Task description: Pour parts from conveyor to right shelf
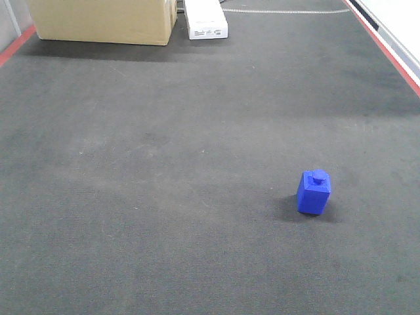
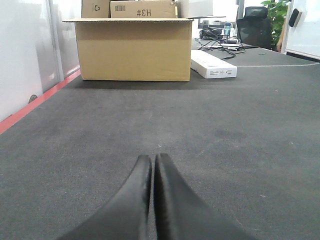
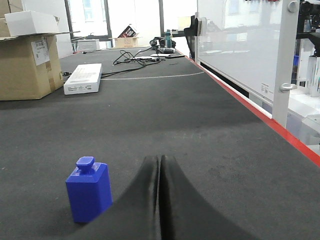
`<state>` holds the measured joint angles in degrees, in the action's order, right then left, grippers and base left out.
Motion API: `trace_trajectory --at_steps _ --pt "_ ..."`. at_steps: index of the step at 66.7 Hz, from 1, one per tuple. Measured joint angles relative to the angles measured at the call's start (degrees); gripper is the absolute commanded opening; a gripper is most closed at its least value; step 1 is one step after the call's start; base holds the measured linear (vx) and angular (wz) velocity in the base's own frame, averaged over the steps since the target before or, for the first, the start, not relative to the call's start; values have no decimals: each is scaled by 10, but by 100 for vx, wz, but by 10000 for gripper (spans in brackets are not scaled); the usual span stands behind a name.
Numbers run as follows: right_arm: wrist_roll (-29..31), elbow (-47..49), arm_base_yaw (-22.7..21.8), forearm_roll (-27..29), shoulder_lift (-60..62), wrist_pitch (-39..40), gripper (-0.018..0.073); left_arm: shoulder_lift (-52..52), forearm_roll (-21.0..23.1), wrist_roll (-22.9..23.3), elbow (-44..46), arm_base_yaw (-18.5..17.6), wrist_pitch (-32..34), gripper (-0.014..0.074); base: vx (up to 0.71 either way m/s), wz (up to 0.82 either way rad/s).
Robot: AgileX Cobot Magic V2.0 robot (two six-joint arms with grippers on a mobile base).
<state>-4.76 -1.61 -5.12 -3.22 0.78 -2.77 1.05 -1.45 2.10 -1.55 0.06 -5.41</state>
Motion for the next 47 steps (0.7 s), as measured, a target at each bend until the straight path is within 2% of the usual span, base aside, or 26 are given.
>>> trace_trajectory --at_steps 47 --pt "0 0 0 0 0 0 -9 0 0 0 0 0 0 -6 0 0"
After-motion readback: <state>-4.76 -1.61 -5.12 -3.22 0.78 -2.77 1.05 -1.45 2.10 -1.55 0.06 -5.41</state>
